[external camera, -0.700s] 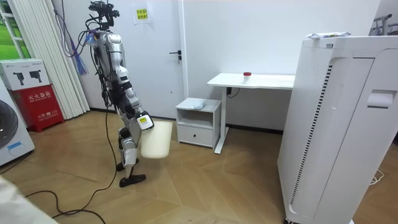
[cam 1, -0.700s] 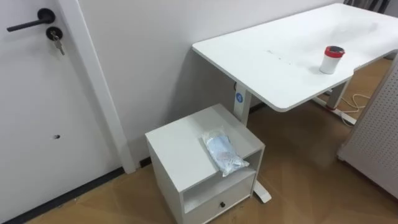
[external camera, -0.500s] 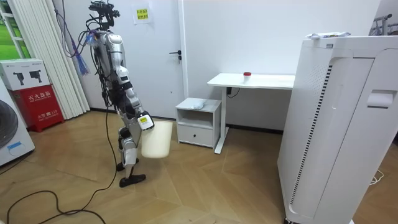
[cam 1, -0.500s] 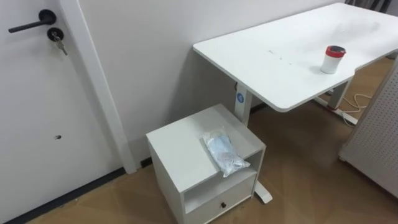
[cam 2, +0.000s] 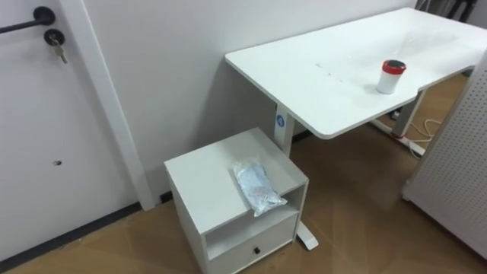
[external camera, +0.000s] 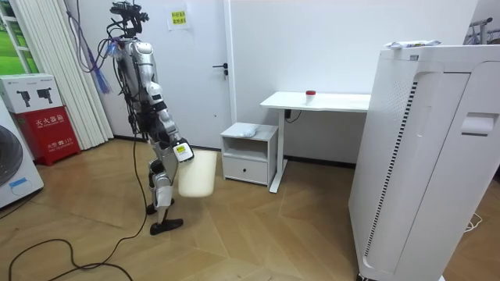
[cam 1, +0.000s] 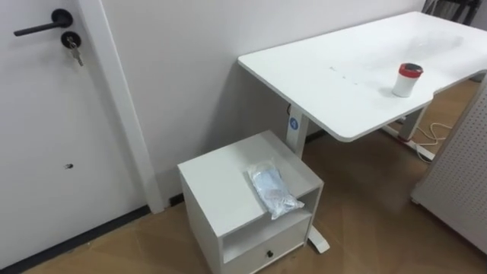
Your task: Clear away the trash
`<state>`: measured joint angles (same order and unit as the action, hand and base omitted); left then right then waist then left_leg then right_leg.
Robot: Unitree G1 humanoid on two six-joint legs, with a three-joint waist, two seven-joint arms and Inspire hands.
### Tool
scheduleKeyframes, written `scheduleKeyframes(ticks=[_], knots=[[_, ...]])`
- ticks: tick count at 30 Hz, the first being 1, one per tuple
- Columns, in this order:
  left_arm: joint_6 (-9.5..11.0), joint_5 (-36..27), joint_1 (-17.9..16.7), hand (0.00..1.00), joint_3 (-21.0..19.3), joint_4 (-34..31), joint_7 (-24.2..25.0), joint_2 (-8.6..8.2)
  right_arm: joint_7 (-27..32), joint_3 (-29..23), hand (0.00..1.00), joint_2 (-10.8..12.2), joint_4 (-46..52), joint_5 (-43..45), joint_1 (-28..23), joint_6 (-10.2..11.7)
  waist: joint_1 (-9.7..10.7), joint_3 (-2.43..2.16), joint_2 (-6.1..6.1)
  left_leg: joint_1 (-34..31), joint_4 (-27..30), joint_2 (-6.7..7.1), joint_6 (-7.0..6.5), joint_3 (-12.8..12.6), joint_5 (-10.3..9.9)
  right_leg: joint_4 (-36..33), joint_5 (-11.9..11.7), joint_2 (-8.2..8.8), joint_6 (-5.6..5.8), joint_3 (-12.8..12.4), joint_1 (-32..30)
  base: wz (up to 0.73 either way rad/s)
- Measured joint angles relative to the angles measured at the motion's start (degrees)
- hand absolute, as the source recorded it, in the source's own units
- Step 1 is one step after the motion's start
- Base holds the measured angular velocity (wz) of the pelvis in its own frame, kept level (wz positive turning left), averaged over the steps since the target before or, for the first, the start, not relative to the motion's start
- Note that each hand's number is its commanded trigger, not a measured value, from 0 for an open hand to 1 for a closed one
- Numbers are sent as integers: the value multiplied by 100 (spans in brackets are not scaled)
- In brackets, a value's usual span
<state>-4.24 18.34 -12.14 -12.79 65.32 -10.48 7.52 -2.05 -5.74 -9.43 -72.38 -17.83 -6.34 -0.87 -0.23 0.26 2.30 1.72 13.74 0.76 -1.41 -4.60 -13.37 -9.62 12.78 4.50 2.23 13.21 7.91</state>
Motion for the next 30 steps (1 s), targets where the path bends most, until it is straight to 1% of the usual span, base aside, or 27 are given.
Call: scheduleKeyframes(ticks=[4,7,9,10,11,12,13,14,15,16,17,18,19,20,21,22,23,24,25,26,27,28,29,30], knots=[[-47,80,-17,0,-1,66,-9,-1,2,-4,100,0,-16,0,1,2,-1,4,7,-18,1,-1,2,1,-3,-1,0,0,0,9,-6,0],[-79,125,-17,0,65,106,-2,0,12,-1,100,1,-13,-3,1,1,5,-6,-10,-21,22,-4,2,5,-3,-3,0,0,0,40,-10,0],[-95,137,-10,0,129,106,24,1,15,2,100,0,-11,-16,0,2,9,-31,-52,-56,96,-16,9,4,-12,-13,0,-9,-1,49,-25,5],[-99,169,19,0,169,105,47,7,11,2,100,0,-2,-11,7,1,10,-55,-63,-143,200,-36,12,7,-36,-21,0,-20,-1,77,-72,9],[-101,258,60,0,170,106,95,10,-3,0,100,0,6,-8,9,3,11,-62,-53,-229,316,-77,18,6,-74,-26,2,-43,-4,101,-101,9],[-104,267,81,0,177,110,109,11,-10,0,100,-2,5,-7,14,3,10,-59,-62,-269,404,-124,28,6,-97,-35,7,-60,-15,100,-105,4],[-114,326,108,0,179,123,125,11,-33,-6,100,-3,-9,-2,22,5,3,-32,-99,-349,612,-181,54,-5,-165,-96,32,-92,-56,102,-127,-5],[-123,386,125,0,167,123,142,13,-55,-11,100,-4,-23,-2,23,6,-7,-29,-94,-423,833,-241,93,-25,-260,-205,82,-146,-107,88,-166,-14],[-132,373,124,0,159,125,150,18,-63,-5,100,-2,-17,-3,26,5,-35,-27,-112,-461,970,-296,109,-64,-314,-292,130,-167,-136,83,-201,-33],[-169,370,134,0,159,125,202,31,-70,8,100,0,-9,-4,50,6,-91,-4,-128,-611,1364,-408,161,-149,-421,-548,268,-217,-185,18,-327,-44],[-180,370,136,0,161,134,261,44,-78,4,100,11,-12,-5,80,7,-115,19,-93,-803,1824,-515,229,-172,-487,-829,462,-273,-265,-92,-478,-37],[-179,371,149,0,162,145,269,49,-90,-4,100,16,-13,-7,77,10,-101,21,-95,-914,2077,-572,238,-170,-492,-930,553,-307,-319,-105,-511,-15],[-175,370,144,0,162,163,284,52,-115,-4,100,15,-26,-23,52,6,-109,35,-67,-1044,2450,-672,237,-156,-490,-1036,636,-380,-376,-207,-511,0],[-171,366,143,0,165,158,312,50,-112,-3,100,4,-11,-29,59,6,-118,36,-62,-1147,2709,-765,241,-136,-485,-1134,699,-460,-454,-290,-534,0],[-169,365,147,0,168,153,325,52,-107,-4,100,1,-6,-30,61,8,-111,19,-87,-1245,2857,-818,265,-138,-454,-1179,725,-524,-491,-362,-572,0],[-175,367,121,0,192,155,338,51,-73,-2,100,-7,-13,-48,71,9,-63,26,-35,-1531,3176,-837,212,-103,-306,-1245,752,-608,-602,-552,-582,29],[-200,366,121,0,240,162,355,41,5,-2,100,-20,-32,-153,62,2,12,21,44,-1796,3139,-609,177,-56,-305,-1275,782,-615,-683,-732,-601,49],[-209,368,140,0,298,161,369,33,54,-4,100,-42,-47,-267,55,-22,36,21,59,-1942,2984,-459,137,-61,-323,-1271,787,-607,-723,-793,-607,62],[-199,369,142,0,356,133,395,8,146,-7,100,-90,-120,-446,40,-72,1,17,60,-2190,2436,-195,119,-92,-281,-1259,811,-589,-751,-939,-632,31],[-190,369,62,0,353,69,401,-1,214,-4,100,-118,-145,-490,49,-109,-106,-9,69,-2381,1701,5,183,-134,-65,-1231,811,-573,-718,-1079,-641,3],[-190,368,10,0,342,48,398,2,232,-3,100,-130,-150,-490,35,-116,-161,-3,46,-2449,1312,55,206,-148,98,-1209,815,-573,-695,-1134,-654,-44],[-196,366,-124,0,291,45,393,17,270,22,100,-141,-155,-467,55,-132,-230,0,14,-2504,740,107,114,-143,578,-1158,857,-531,-691,-1182,-589,-61],[-199,366,-248,0,275,57,387,37,281,126,100,-153,-141,-441,44,-132,-239,-9,12,-2441,467,110,67,-146,1030,-1070,941,-494,-681,-1303,-453,-58],[-198,366,-277,0,279,61,387,40,281,164,100,-168,-135,-436,17,-129,-227,-14,24,-2395,447,140,25,-179,1186,-1033,979,-448,-634,-1339,-386,-36]])
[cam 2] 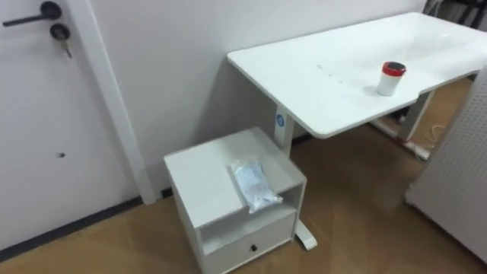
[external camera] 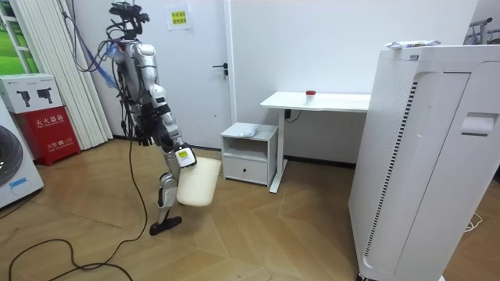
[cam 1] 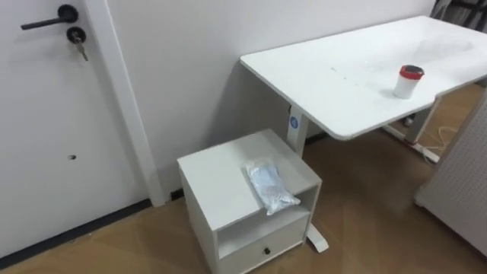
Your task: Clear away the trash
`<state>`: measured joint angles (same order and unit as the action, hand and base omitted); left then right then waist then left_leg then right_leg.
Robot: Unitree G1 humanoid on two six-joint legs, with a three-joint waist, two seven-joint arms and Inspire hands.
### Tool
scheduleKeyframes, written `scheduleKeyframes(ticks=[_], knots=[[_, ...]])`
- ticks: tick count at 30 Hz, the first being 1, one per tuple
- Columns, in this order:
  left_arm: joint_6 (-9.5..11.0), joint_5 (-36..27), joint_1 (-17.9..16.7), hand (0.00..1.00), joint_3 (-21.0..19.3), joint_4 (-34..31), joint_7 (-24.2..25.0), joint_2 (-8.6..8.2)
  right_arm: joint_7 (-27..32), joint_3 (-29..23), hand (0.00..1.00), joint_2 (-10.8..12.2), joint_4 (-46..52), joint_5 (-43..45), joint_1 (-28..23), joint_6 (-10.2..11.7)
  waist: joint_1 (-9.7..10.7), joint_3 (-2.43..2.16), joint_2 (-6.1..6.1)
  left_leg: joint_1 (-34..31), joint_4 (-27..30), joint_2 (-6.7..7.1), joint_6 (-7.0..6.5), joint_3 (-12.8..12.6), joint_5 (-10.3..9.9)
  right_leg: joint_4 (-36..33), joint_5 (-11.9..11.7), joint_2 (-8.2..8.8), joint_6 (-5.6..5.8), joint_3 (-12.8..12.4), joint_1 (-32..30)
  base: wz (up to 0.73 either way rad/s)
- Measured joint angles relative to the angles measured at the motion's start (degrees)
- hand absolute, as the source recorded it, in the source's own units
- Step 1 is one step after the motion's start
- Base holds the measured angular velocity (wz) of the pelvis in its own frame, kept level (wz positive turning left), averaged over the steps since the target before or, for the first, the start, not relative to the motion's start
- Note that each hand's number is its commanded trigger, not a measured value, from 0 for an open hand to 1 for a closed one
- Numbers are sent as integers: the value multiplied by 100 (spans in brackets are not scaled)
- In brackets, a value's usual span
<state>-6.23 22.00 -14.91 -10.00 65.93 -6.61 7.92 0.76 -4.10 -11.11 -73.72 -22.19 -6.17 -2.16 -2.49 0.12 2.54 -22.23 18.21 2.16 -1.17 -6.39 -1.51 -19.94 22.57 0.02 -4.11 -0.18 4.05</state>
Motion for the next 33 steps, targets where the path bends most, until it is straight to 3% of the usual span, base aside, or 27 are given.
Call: scheduleKeyframes(ticks=[1,2,3,5,7,8,9,10,11,12,13,14,15,17,18,20,21,22,23,24,26,30,33], knots=[[45,1,1,0,4,-6,1,-2,-3,34,100,-28,60,2,-83,14,30,-20,48,60,35,99,-221,-38,143,29,92,86,92,-59,55,-31],[129,0,25,0,0,-4,2,4,-3,32,100,-32,101,28,-80,18,42,-30,120,72,188,156,-396,-195,72,41,185,206,160,-133,108,-36],[164,0,22,0,-2,-2,3,7,-2,31,100,-34,128,55,-78,20,41,-35,129,72,304,182,-479,-261,2,54,218,269,199,-145,149,-43],[319,-12,171,0,18,17,5,17,41,33,100,-41,226,250,-110,24,73,-11,252,92,711,334,-571,-366,-413,-36,292,484,336,-95,298,-27],[442,-74,304,0,58,16,0,25,148,56,100,-50,311,241,-145,5,43,0,277,214,872,357,-638,-504,-721,-812,327,633,452,-51,113,-24],[521,-160,344,0,120,18,-10,45,228,41,100,-55,358,247,-118,-38,47,8,289,355,945,357,-676,-568,-909,-1606,202,731,681,75,-139,-28],[546,-165,359,0,133,14,-18,56,258,33,100,-57,373,247,-102,-40,46,12,282,446,967,356,-692,-605,-990,-1992,76,795,800,139,-280,-29],[590,-195,403,0,159,18,-62,65,345,11,100,-62,409,247,-40,-33,45,10,230,621,990,352,-720,-641,-1132,-2720,-314,939,857,276,-522,-25],[620,-242,525,0,192,9,-89,97,399,6,100,-64,463,249,4,-5,53,29,281,782,984,347,-746,-643,-1242,-3277,-805,1058,847,450,-749,-19],[629,-260,575,0,203,9,-125,117,404,6,100,-59,469,246,13,27,58,16,184,839,970,345,-752,-636,-1285,-3462,-1015,1123,822,539,-834,-13],[633,-290,712,0,244,-16,-248,150,406,55,100,-51,485,252,88,83,40,17,188,943,930,327,-766,-607,-1357,-3758,-1242,1221,778,711,-1016,-11],[649,-286,852,0,302,-96,-386,163,406,83,100,-43,518,237,170,141,1,45,148,1005,925,244,-760,-600,-1416,-3981,-1092,1250,722,832,-1280,-14],[665,-270,916,0,315,-148,-441,164,404,96,100,-35,523,232,209,163,-25,45,128,1023,912,198,-753,-598,-1432,-4010,-977,1239,695,870,-1439,-13],[737,-280,1108,0,368,-507,-694,163,405,270,100,-19,499,180,393,227,-60,65,38,1095,850,-1,-712,-544,-1471,-3484,-684,1167,687,1052,-1871,-1],[761,-279,1162,0,405,-617,-756,156,397,317,100,-19,497,180,406,262,-43,67,14,1106,834,-42,-698,-501,-1476,-3178,-658,1145,695,1112,-1913,24],[940,-299,1289,0,543,-1006,-981,118,385,445,100,13,449,175,406,408,-9,57,10,1232,637,-100,-648,-430,-1455,-1593,-679,1132,735,1203,-1876,28],[946,-292,1275,0,589,-1163,-1012,110,377,460,100,12,445,184,405,426,4,56,6,1270,604,-112,-630,-429,-1461,-1169,-741,1113,725,1196,-1830,10],[968,-268,1262,0,603,-1433,-1051,98,357,510,100,12,383,179,402,504,32,46,-14,1313,583,-140,-578,-402,-1490,-391,-1024,1028,727,1185,-1699,11],[1015,-256,1282,0,605,-1636,-1122,107,333,530,100,19,301,180,386,582,84,30,-9,1342,557,-150,-531,-338,-1516,-28,-1619,917,817,1067,-1617,18],[1031,-255,1284,0,636,-1756,-1170,99,339,536,100,15,250,180,375,613,116,12,-36,1349,542,-165,-498,-263,-1523,61,-1672,848,915,1037,-1548,13],[1159,-240,1273,0,702,-2222,-1253,101,329,538,100,11,216,192,366,663,140,7,-120,1404,381,-245,-399,-249,-1494,354,-1749,703,871,1052,-1431,-4],[1377,-127,1441,0,790,-2556,-1358,122,255,571,100,12,217,196,388,783,238,32,-83,1500,207,-273,-307,-263,-1434,385,-1724,660,834,1067,-1431,-4],[1506,93,1628,0,972,-2558,-1430,135,136,623,100,10,225,199,400,842,296,78,-10,1567,98,-277,-300,-315,-1430,436,-1724,631,833,1007,-1422,-10]])
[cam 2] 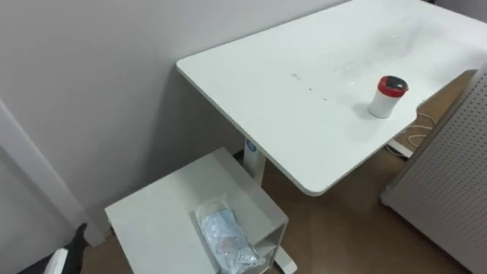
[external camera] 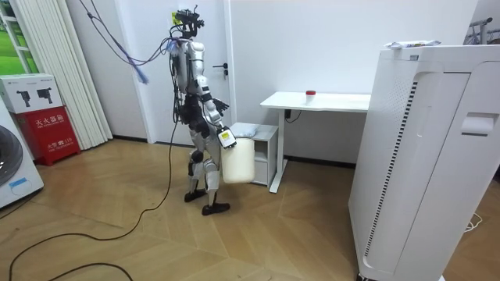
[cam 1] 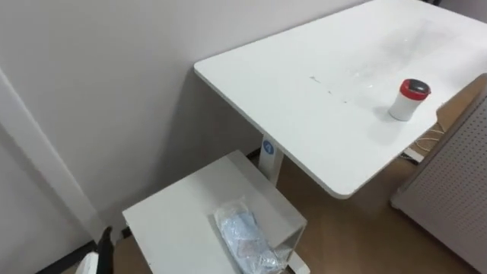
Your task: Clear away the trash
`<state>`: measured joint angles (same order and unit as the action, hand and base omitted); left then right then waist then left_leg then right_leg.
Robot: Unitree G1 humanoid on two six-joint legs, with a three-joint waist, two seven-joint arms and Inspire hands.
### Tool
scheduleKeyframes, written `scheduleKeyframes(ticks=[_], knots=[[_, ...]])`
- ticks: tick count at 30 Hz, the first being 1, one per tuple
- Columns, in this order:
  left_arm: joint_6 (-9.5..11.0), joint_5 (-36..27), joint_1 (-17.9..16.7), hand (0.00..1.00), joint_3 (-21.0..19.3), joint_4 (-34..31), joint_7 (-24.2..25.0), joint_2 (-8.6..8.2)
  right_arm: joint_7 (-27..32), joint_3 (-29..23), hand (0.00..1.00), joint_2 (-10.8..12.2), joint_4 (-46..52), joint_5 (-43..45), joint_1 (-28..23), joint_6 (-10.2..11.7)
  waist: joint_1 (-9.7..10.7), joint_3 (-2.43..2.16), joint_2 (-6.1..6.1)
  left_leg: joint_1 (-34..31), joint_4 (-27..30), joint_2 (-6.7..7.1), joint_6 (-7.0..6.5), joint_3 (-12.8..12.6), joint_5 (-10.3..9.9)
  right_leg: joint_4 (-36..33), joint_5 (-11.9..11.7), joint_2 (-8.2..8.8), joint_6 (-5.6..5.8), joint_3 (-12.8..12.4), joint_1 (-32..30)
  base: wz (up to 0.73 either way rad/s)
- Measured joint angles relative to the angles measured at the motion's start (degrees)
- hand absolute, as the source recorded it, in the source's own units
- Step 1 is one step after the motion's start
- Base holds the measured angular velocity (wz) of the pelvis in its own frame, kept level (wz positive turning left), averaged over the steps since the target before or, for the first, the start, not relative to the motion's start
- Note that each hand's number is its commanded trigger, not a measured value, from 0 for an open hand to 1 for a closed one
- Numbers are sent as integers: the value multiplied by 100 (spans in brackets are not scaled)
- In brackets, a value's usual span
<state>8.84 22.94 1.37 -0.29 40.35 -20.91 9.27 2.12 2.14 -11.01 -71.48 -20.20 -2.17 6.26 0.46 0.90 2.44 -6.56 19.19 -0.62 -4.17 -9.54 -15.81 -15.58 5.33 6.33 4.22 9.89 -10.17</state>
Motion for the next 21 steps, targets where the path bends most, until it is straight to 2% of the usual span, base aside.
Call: scheduleKeyframes(ticks=[2,7,10,12,14,17,21], knots=[[25,45,47,0,162,1,-36,69,-55,69,100,1,-1,-36,-1,34,147,11,14,-1,-8,1,-2,-12,-1,1,0,4,0,-9,-8,-2],[47,285,262,0,502,6,-295,252,-92,114,100,-22,-104,-66,92,97,292,39,-41,-122,-14,1,-11,-61,-7,45,-4,-1,0,-52,-130,-5],[89,336,453,0,672,22,-588,247,-67,124,100,-80,-237,-90,272,124,415,38,-156,-299,34,-1,-11,-74,-6,-58,-4,7,-3,-63,-342,-4],[118,382,563,0,761,27,-700,243,-33,172,100,-104,-259,-86,353,127,436,43,-188,-389,63,-7,-10,-128,-6,-143,1,5,-11,-131,-495,-14],[156,424,827,0,884,196,-767,243,-19,200,100,-120,-282,-87,456,131,529,71,-222,-567,163,-3,-10,-129,-5,-252,2,27,-17,-135,-687,-2],[185,407,1111,0,1067,623,-831,244,26,291,100,-155,-341,-91,602,157,626,94,-240,-710,250,22,-13,-173,-4,-400,7,69,-23,-170,-906,-12],[213,345,1305,0,1303,1044,-888,234,25,350,100,-198,-361,-222,638,199,749,110,-234,-850,317,9,-16,-291,-4,-502,-2,84,-39,-203,-1111,-12]])
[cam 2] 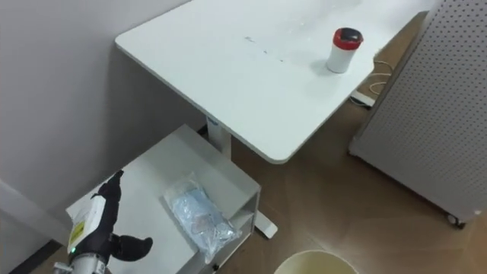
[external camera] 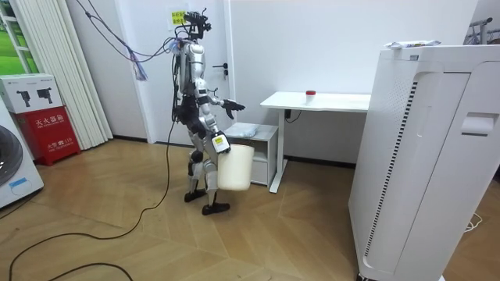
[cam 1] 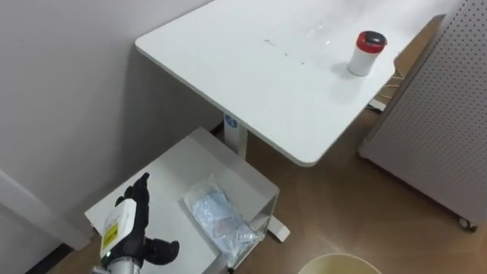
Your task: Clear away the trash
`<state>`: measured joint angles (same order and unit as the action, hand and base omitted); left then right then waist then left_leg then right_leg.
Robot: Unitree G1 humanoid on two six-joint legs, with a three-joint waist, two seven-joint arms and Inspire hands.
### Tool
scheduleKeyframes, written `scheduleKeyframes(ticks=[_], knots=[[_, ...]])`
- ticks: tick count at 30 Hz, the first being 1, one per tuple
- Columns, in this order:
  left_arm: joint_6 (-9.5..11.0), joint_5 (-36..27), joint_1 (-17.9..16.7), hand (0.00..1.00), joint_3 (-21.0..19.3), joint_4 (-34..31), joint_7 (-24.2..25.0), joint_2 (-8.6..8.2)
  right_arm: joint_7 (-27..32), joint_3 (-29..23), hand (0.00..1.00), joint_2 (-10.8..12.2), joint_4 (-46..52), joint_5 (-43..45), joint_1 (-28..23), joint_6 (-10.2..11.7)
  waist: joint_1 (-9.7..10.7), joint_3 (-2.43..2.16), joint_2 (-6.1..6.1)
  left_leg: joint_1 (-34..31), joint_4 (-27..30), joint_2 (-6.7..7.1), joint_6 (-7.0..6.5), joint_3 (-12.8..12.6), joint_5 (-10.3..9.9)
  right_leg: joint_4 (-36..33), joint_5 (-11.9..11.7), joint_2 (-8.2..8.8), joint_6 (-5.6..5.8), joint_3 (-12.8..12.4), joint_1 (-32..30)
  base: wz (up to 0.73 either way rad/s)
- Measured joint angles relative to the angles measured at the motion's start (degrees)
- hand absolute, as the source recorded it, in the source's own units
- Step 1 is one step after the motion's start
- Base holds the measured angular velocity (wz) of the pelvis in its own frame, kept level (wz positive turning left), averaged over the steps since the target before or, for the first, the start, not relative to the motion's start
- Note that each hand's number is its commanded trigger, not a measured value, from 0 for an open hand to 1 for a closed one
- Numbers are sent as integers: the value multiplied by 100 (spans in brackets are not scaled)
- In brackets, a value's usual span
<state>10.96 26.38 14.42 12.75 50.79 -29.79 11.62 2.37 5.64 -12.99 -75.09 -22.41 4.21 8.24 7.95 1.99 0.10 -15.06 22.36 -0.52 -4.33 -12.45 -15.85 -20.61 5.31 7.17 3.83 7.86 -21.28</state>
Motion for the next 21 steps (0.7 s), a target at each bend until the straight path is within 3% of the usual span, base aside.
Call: scheduleKeyframes(ticks=[2,6,10,21], knots=[[0,10,150,0,34,112,0,-64,-1,-11,100,-59,2,-9,68,18,126,38,-18,-247,150,11,-3,-34,-2,-209,17,52,-28,-6,-290,-5],[28,7,286,0,83,215,-5,-188,27,-7,100,-105,10,-227,147,42,152,92,-43,-475,273,-8,-48,-191,-31,-460,26,67,-82,-83,-662,-20],[28,48,456,0,457,214,-101,-226,74,107,100,-147,171,-379,177,54,194,150,-135,-865,418,-99,-56,-312,-41,-528,-80,37,-198,-74,-1060,-15],[127,68,962,0,712,633,-346,-294,251,746,100,-362,153,-928,158,79,597,173,-181,-1366,752,-289,23,-471,-90,-687,-150,-97,-343,-117,-1573,-9]])
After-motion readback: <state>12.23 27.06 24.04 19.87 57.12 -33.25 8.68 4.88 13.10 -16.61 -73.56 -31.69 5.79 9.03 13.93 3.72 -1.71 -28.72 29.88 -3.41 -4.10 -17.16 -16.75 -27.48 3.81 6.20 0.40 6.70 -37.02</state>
